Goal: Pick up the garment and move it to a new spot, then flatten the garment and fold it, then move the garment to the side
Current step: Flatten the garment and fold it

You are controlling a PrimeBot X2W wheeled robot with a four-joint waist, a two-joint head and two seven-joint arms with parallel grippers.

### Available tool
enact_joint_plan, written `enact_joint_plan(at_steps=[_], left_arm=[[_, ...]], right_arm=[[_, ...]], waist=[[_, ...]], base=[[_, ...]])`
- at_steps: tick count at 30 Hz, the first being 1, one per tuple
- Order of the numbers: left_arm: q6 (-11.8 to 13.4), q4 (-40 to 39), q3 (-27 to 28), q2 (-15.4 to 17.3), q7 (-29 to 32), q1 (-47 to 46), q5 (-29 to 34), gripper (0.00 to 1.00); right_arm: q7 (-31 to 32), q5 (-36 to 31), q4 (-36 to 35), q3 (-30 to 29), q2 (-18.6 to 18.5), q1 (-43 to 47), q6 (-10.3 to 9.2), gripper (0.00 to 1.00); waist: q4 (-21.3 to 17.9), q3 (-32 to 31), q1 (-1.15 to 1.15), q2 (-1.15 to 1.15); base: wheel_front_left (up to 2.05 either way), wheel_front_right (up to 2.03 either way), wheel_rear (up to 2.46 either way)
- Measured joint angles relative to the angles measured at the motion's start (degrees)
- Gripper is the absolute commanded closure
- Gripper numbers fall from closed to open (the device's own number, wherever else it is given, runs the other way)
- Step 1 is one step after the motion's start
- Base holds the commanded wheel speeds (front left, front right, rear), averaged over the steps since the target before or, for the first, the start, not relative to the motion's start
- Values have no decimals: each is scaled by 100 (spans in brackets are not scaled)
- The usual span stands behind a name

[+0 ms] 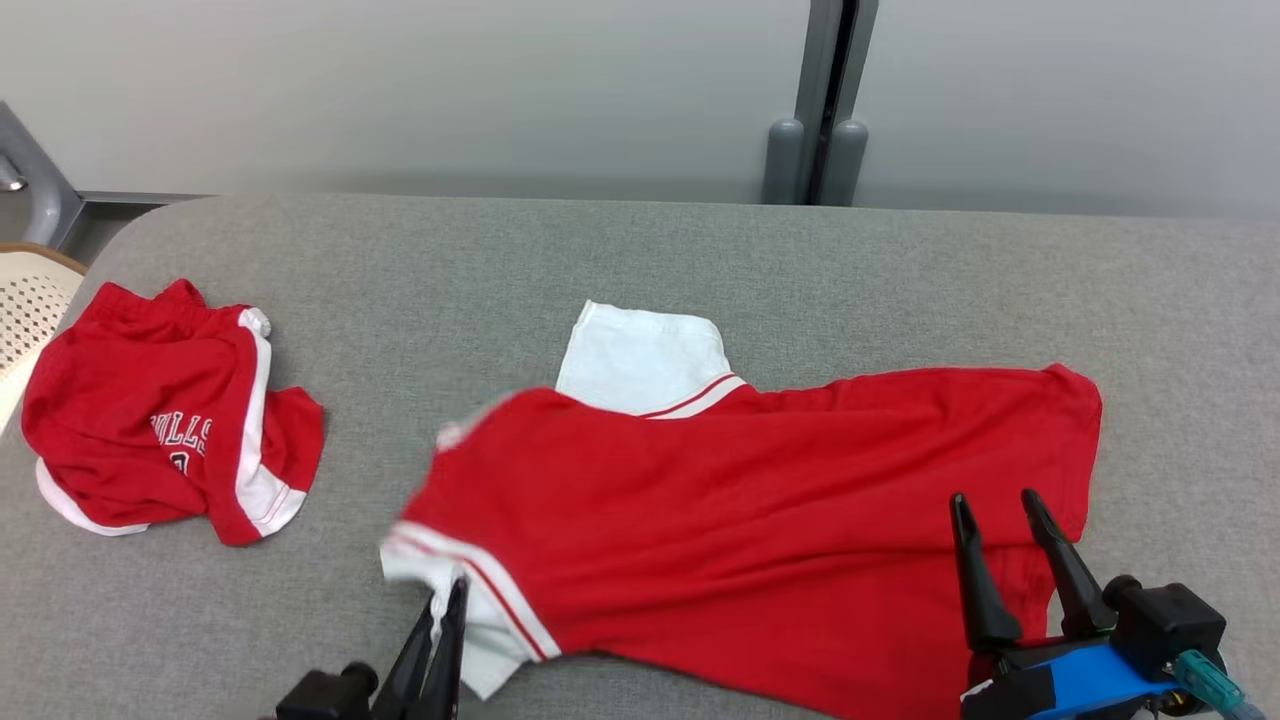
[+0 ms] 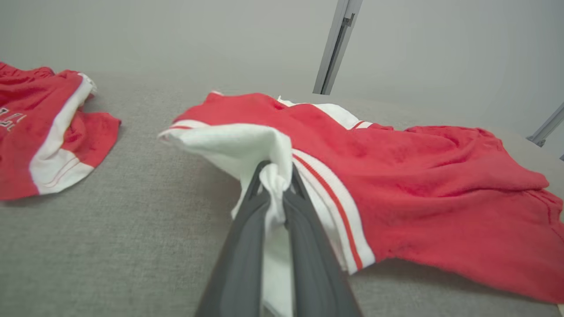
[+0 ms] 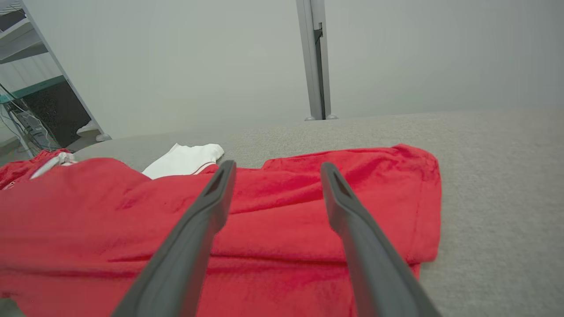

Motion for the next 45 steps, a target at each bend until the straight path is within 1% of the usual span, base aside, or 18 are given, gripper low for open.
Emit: enact_joint_plan(at_steps=[4,8,9,10,13,18,20,23,28,30,31,34,40,45], left_arm=[[25,131,178,-73,0,464,-1,100],[29,383,294,-127,0,694,-9,100],[33,438,331,-135,0,721,-23,68],[52,436,387,-141,0,739,-21,0],[115,352,651,-108,1,736,80,0],[133,-122,1187,-42,0,725,237,0],[124,-308,1327,2,-1,676,363,0],[31,-460,1393,64,-1,467,558,0],[-48,-453,1249,158,0,-85,744,0],[-65,-345,1169,200,0,-398,748,0],[-75,-241,1072,243,0,-699,816,0],[-77,11,1012,263,0,-1155,810,0],[-108,769,759,401,-1,-1957,769,0],[-109,1502,372,565,-1,-2526,587,0]], right_arm=[[0,0,30,14,0,3,0,0],[0,-2,68,-14,0,18,0,0],[0,-3,75,-22,0,31,0,0],[0,-8,86,-33,0,37,0,0],[0,-11,107,-54,-1,51,0,0],[0,-13,121,-57,0,60,0,0],[0,-13,122,-63,-2,64,0,0],[0,-22,120,-20,0,66,0,0],[0,-48,98,-7,0,18,0,0],[0,-56,75,-3,-1,-30,0,0],[0,-55,67,7,0,-67,0,0],[0,-49,66,23,-1,-106,0,0],[0,-16,23,31,-1,-214,0,0],[0,-9,-14,27,-1,-302,0,0]], waist=[[57,-38,0,0],[64,-47,0,0],[63,-51,0,0],[60,-55,0,0],[42,-73,0,0],[-46,-97,0,0],[-80,-100,0,0],[-173,-100,0,0],[-302,-10,0,0],[-369,39,0,0],[-443,89,0,0],[-562,170,0,0],[-825,377,0,0],[-1018,583,0,0]], base=[[0,0,0],[0,0,0],[0,0,0],[0,0,0],[0,0,0],[0,0,0],[0,0,0],[0,0,0],[0,0,0],[0,0,0],[0,0,0],[0,0,0],[0,0,0],[0,0,0]])
